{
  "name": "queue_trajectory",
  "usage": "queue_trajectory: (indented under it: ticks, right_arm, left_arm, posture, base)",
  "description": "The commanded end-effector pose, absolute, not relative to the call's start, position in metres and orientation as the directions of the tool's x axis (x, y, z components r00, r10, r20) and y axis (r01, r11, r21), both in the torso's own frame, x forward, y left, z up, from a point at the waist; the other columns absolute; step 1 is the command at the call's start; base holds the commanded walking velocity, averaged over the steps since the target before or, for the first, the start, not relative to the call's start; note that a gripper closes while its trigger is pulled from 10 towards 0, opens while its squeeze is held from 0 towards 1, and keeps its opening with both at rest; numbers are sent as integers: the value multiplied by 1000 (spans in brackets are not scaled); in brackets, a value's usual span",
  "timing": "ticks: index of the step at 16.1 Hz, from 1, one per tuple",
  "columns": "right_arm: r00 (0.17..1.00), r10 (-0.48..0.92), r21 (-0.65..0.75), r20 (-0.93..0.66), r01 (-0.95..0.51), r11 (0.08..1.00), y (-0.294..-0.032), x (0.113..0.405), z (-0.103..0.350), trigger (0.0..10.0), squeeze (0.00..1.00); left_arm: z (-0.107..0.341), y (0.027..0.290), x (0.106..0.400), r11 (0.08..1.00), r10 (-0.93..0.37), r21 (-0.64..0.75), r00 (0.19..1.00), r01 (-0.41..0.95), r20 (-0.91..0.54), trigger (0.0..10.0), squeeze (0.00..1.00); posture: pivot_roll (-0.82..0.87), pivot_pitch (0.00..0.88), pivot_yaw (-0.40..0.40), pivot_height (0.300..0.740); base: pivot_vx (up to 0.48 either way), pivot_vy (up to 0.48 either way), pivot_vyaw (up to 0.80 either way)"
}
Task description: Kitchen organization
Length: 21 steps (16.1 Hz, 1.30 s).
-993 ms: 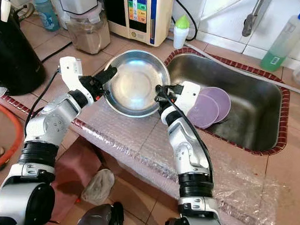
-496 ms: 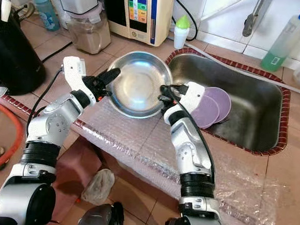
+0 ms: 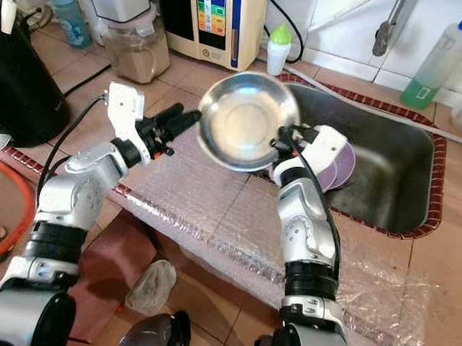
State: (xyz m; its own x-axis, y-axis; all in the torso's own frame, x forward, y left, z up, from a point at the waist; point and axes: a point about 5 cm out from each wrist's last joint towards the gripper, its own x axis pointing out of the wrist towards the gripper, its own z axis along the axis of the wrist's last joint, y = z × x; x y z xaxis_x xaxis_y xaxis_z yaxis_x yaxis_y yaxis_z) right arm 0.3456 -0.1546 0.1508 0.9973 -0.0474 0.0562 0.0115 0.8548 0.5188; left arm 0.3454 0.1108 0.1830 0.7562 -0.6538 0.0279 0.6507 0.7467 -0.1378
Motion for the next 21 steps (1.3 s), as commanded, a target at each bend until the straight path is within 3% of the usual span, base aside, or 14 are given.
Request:
queue_trajectory:
  ticks: [1,6,8,10,11,12,21]
  right_arm:
    - [980,-179,473,81,120,873,-174,348,159,0,0]
    - [893,-448,317,-34,435,843,-213,347,140,0,0]
    - [884,-464,287,-48,457,842,-215,347,137,0,0]
    - [842,-524,238,-128,539,808,-221,344,119,10000,0]
    - [844,-517,251,-141,536,806,-221,343,116,10000,0]
    - [844,-509,261,-169,537,802,-219,341,109,10000,1000]
    - [885,-409,251,-223,458,853,-208,342,90,10000,1000]
  left_arm:
    - [180,107,338,717,-696,-60,718,694,-15,10000,1000]
    - [148,102,310,607,-775,62,607,793,-174,10000,1000]
    - [147,101,309,604,-775,65,605,794,-181,10000,1000]
    - [141,99,305,581,-782,91,586,808,-210,10000,1000]
    - [140,98,304,579,-782,96,585,809,-215,10000,1000]
    - [138,97,303,576,-782,103,583,811,-220,10000,1000]
    - [152,91,311,605,-770,155,623,781,-136,10000,1000]
  posture:
    - [-11,70,60,740]
    - [12,70,76,740]
    - [12,70,78,740]
    - [8,65,81,740]
    - [7,64,80,740]
    - [7,65,79,740]
    - [-2,47,58,740]
  base:
    - [0,0,0]
    - [0,0,0]
    - [0,0,0]
    - [0,0,0]
    - [0,0,0]
    - [0,0,0]
    - [0,0,0]
